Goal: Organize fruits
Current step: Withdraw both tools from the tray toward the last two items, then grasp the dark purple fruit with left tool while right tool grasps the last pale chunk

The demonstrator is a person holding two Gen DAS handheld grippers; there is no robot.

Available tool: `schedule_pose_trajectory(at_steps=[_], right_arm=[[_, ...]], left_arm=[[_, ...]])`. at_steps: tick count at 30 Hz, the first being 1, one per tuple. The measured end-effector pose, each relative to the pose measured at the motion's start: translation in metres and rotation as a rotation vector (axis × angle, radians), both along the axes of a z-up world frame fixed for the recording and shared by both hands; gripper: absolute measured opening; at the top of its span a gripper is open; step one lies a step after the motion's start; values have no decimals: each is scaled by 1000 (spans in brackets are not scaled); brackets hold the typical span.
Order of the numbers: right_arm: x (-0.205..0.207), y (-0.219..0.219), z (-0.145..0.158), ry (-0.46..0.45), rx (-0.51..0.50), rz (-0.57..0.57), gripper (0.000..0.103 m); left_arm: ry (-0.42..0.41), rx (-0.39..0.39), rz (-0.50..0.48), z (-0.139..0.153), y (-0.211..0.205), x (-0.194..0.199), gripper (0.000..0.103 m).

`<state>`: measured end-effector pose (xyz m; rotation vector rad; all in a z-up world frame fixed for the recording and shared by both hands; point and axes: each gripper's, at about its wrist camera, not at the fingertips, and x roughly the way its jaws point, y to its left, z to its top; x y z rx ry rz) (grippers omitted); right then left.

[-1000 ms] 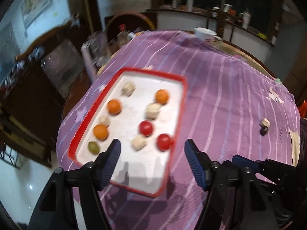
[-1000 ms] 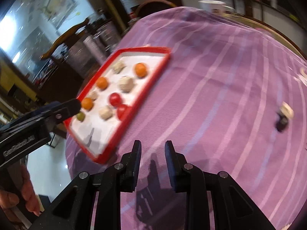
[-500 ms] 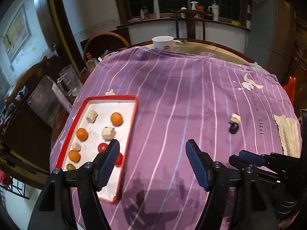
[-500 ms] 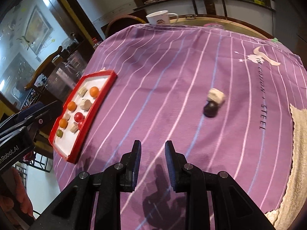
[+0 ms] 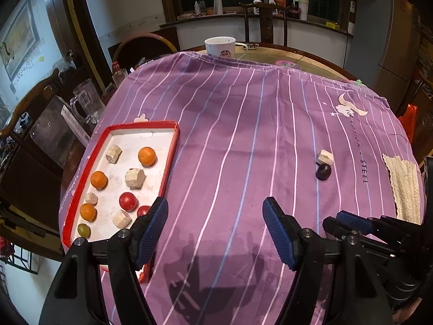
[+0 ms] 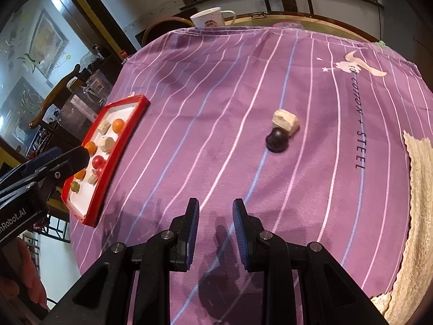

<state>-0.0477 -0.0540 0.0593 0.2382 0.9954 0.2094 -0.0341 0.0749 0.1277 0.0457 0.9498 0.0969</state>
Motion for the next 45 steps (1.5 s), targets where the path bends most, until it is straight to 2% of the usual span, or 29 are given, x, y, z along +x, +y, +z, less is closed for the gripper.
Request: schedule_pose_trajectory(at_steps=[5, 10, 17, 21, 24, 25, 27, 28, 30, 32, 34, 39, 45], right_arm=[[2, -13, -5, 9, 7, -15, 29], [13, -43, -6, 8, 18, -82, 29], [52, -86, 6, -23, 62, -160, 30], [87, -82, 4, -31, 6, -133, 31], [109, -78, -8, 1, -4, -115, 31], [114, -76, -13, 13, -5, -110, 32], [119, -71, -15, -5, -52, -113, 43], [122, -70, -16, -3, -69, -106, 43], [125, -69, -20, 8, -92, -102, 44], [129, -70, -30, 57, -89, -99, 44], [126, -72, -30, 28, -83, -107, 42], [113, -89, -26, 5, 8, -145, 40], [92, -111, -19, 4, 42, -203, 40]], left_arm=[[36, -26, 16, -12, 0, 6, 72], [76, -54, 14, -28, -3, 10, 72], [122, -89, -22, -48, -18, 16, 72], [135, -101, -44, -54, -25, 19, 72], [142, -107, -60, -58, -29, 21, 72], [146, -109, -65, -60, -31, 22, 72], [154, -115, -71, -63, -32, 24, 72], [158, -117, -72, -65, -32, 25, 72], [170, -122, -72, -69, -34, 29, 72], [179, -130, -74, -73, -35, 32, 72], [188, -140, -77, -76, -38, 37, 72], [194, -171, -106, -79, -48, 50, 72], [177, -180, -200, -83, -85, 71, 72]])
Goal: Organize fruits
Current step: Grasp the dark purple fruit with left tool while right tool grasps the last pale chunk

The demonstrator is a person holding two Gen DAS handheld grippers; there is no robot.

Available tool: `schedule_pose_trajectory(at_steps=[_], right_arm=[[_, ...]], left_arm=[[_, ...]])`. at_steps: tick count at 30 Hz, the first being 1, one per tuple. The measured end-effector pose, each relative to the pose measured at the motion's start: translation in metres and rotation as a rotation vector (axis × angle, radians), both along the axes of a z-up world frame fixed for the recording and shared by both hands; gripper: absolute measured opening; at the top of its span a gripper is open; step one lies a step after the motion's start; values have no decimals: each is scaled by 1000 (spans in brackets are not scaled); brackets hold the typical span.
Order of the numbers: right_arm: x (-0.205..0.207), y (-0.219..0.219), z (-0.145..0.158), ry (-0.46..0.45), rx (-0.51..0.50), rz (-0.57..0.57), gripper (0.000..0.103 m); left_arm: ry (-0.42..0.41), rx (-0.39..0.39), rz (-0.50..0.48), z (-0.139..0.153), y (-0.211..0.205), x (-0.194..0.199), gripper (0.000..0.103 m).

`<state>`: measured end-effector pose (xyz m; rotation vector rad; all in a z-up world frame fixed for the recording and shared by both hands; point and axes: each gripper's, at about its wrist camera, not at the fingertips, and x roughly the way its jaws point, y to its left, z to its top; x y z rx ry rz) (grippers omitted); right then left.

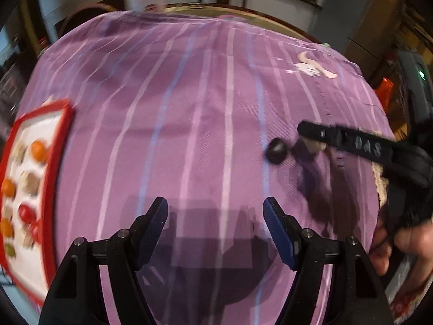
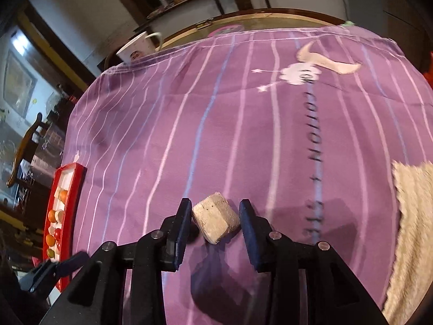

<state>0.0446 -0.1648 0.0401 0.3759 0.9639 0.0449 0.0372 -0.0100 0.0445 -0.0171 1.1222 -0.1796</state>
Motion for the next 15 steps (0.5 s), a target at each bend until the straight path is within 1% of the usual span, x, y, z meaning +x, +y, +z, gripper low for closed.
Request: schedule_pose_trajectory(at_steps=[2, 4, 6, 9, 10, 11, 14, 15], right_arm=[[-11, -9, 0, 1, 1, -28, 40], [-22, -17, 0, -1, -3, -51, 40], [-32, -24, -1, 1, -10, -71, 40], [-46, -29, -4, 9, -22, -82, 40], [-48, -30, -5, 11, -25, -82, 40], [-51, -31, -6, 13, -28, -82, 40], [-58, -29, -8, 18, -30, -76, 40], [-60, -27, -8, 18, -33, -72, 40]], left_arm=[[-5, -5, -39, -4, -15, 10, 72], [-5, -26, -78, -9, -28, 20, 72], [-8, -35, -98, -14, -38, 28, 67], [-14, -40, -124, -19, -50, 40, 58], [-17, -35, -133, -22, -54, 44, 51], [-16, -28, -140, -24, -57, 47, 39], [-18, -36, -162, -26, -64, 48, 22], [-21, -30, -165, -23, -66, 45, 22]])
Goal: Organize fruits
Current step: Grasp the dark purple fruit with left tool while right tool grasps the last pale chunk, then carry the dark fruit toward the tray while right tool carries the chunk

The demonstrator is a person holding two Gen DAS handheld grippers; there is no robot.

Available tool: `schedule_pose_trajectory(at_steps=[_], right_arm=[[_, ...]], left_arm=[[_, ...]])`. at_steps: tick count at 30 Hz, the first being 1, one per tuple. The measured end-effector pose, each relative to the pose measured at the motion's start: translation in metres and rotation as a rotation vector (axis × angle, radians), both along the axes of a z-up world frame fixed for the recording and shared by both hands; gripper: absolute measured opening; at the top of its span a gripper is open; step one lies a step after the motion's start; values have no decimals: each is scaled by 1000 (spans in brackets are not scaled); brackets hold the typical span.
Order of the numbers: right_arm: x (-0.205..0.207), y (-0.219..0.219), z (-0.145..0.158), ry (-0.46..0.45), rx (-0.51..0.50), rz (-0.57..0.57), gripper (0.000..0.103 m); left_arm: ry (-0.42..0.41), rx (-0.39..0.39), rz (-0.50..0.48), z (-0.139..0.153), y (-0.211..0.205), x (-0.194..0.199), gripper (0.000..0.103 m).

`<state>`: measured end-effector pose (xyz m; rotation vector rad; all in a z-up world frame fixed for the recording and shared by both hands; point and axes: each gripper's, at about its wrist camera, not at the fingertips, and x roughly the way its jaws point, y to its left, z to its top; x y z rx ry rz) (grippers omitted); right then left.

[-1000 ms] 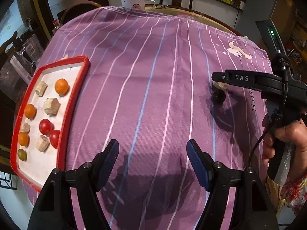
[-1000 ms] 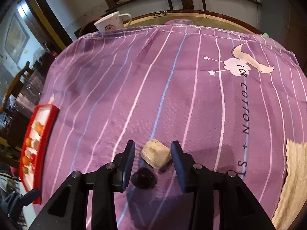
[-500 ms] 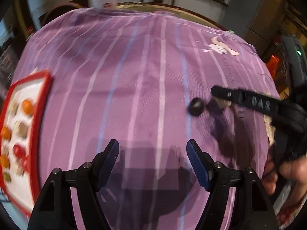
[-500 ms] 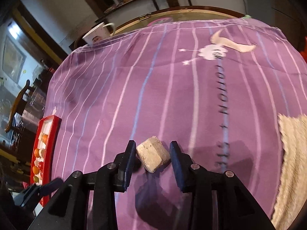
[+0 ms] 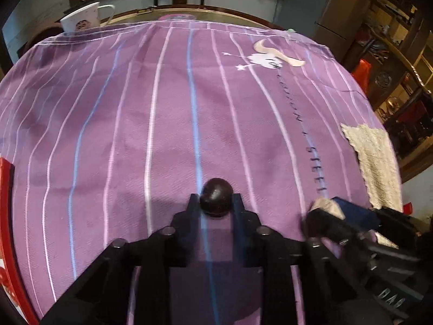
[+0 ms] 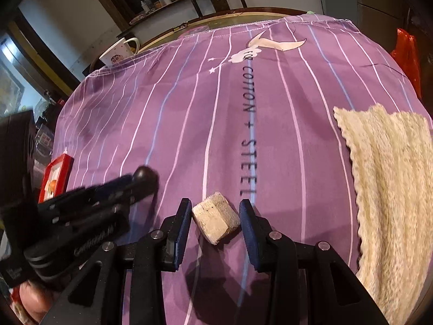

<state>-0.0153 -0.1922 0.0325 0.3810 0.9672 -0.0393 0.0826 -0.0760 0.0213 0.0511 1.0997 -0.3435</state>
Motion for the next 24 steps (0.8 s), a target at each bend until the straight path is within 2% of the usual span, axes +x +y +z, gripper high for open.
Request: schedule_pose_trajectory(at_steps=[7, 18, 24], right_arm=[[-10, 13, 8, -22, -26, 42, 40], [-21, 62, 6, 4, -51, 132, 40], [-24, 96, 9, 8, -81, 196, 40]], left_arm=[[-18, 6, 19, 15, 17, -30, 22], [-57, 62, 152, 47, 76, -75, 23], [-72, 56, 218, 59, 110, -90, 23]])
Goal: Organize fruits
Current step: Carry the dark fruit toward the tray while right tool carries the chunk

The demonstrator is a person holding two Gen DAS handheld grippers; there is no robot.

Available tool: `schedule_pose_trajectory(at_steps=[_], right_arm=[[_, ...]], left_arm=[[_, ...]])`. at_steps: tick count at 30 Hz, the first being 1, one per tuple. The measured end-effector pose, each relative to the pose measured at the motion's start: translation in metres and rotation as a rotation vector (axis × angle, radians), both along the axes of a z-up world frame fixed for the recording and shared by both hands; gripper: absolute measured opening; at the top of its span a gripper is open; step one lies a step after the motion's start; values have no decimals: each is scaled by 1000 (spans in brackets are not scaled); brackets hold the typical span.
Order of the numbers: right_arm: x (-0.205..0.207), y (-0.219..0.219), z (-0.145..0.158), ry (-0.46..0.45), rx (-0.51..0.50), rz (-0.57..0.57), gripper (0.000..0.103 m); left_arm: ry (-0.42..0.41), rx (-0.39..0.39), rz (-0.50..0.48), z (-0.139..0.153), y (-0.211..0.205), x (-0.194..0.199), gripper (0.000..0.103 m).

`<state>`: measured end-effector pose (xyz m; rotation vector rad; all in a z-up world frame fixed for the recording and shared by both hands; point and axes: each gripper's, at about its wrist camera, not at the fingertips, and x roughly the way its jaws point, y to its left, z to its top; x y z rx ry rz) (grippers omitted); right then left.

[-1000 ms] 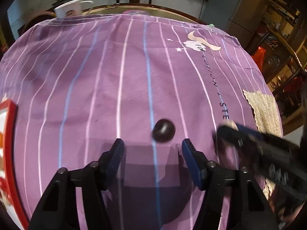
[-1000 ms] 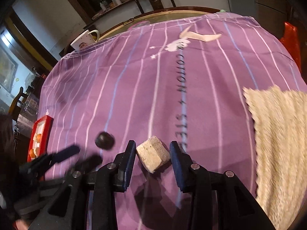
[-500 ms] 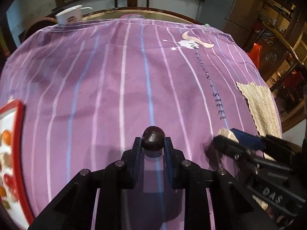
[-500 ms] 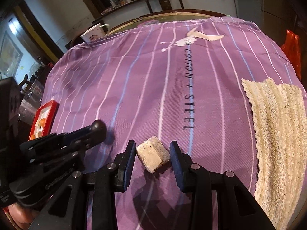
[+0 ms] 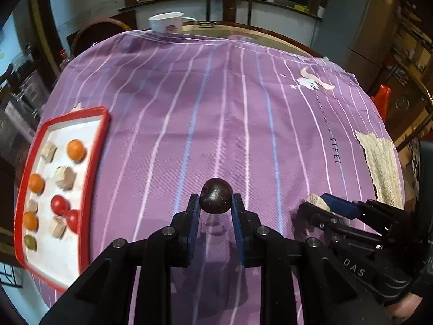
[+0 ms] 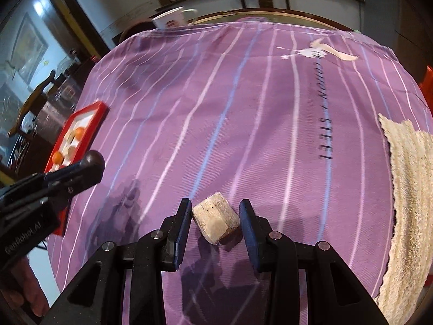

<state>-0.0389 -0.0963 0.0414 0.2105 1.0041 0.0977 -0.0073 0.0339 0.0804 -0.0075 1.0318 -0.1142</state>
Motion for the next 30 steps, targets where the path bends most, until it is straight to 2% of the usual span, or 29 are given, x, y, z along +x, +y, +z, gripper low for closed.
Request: schedule_pose_trajectory(at_steps=[13, 30], right_arm=[[-5, 53, 10, -12, -43, 75, 40], [-2, 83, 12, -11, -35, 75, 40]], left_arm=[[-8, -17, 50, 6, 41, -15, 23], [9, -21, 28, 6, 64, -17, 23]])
